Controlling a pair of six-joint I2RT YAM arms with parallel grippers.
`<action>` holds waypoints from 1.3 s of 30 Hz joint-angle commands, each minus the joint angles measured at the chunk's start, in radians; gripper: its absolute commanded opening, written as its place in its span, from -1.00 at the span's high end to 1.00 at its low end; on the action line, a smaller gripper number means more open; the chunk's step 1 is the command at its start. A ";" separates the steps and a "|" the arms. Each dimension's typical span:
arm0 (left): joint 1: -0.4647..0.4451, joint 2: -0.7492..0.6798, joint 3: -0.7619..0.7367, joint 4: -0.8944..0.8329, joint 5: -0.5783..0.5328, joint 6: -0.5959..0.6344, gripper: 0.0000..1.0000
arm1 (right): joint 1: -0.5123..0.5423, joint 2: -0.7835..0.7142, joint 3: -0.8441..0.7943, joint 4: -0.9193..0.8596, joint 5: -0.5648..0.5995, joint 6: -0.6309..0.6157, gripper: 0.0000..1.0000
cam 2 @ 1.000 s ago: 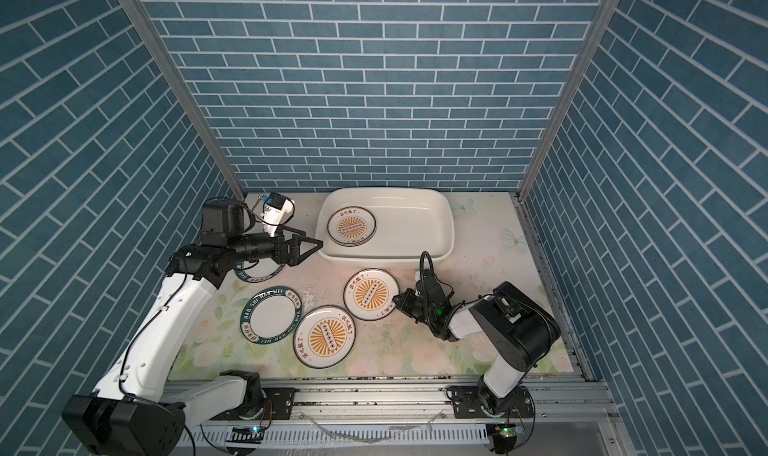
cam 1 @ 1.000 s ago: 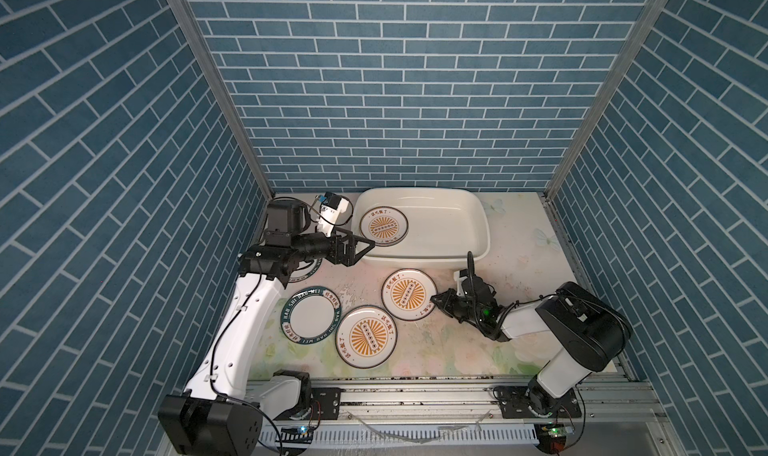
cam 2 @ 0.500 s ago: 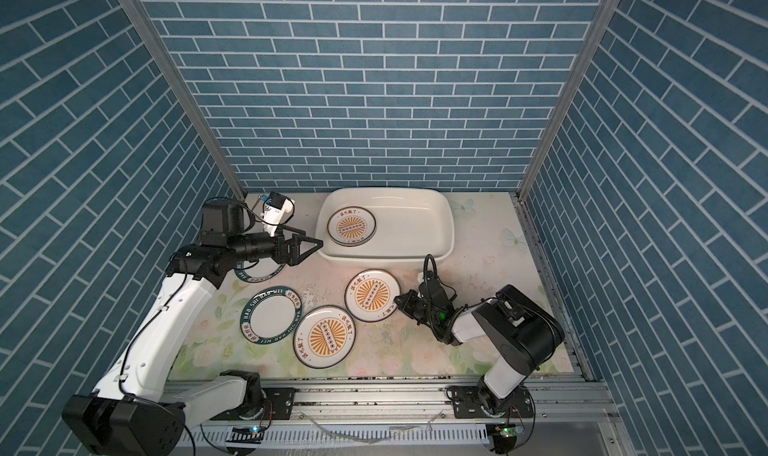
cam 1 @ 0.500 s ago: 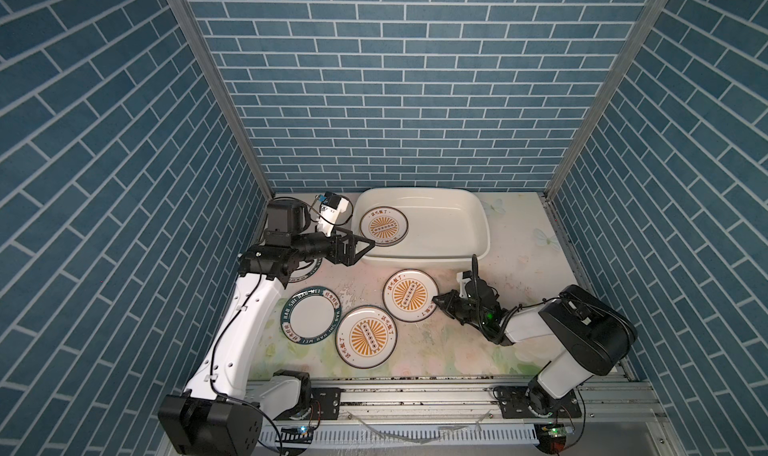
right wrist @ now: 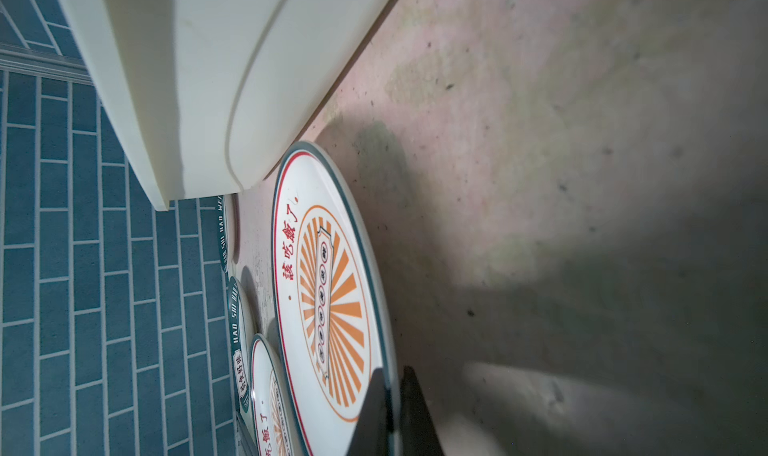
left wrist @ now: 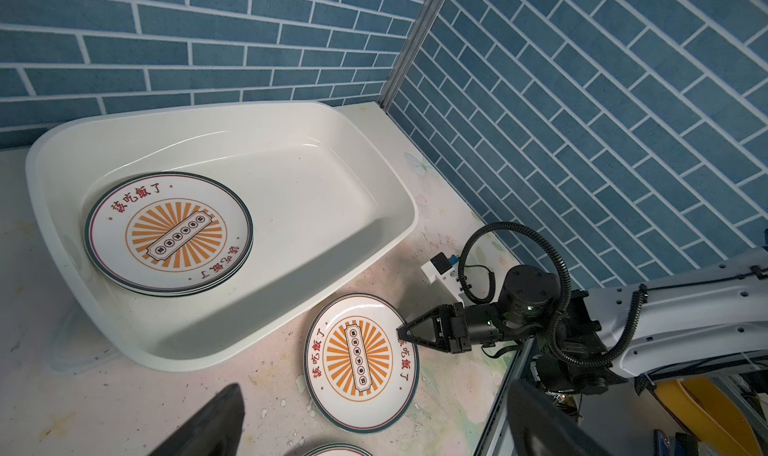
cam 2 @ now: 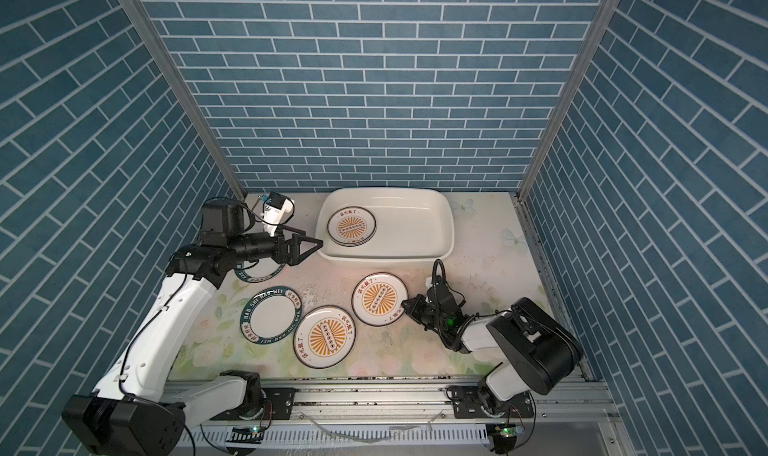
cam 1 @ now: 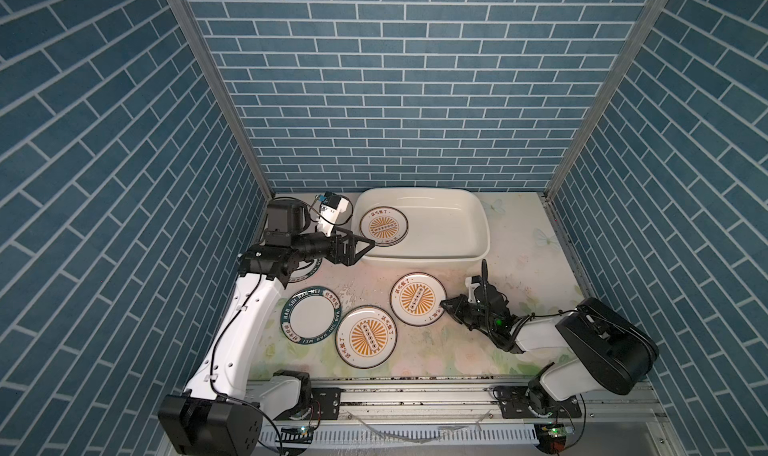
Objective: Place the plates into the plastic bin on the countertop
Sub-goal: 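Lower the right gripper onto the sunburst plate's rim and pinch it, then tilt the sunburst plate upright with the right gripper and carry it over the bin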
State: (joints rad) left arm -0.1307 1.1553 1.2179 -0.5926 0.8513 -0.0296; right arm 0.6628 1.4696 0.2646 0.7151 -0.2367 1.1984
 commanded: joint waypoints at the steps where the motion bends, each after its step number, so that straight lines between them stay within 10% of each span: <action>1: -0.004 -0.013 0.002 0.010 0.008 -0.001 -0.99 | -0.006 -0.074 -0.011 -0.086 0.017 -0.022 1.00; 39: 0.000 -0.016 0.031 -0.015 0.006 0.007 -0.99 | -0.031 -0.686 0.069 -0.875 0.011 -0.092 1.00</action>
State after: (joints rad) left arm -0.1303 1.1488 1.2198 -0.5934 0.8509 -0.0299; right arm 0.6361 0.8330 0.2844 -0.0586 -0.2218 1.1278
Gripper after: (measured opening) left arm 0.995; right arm 0.074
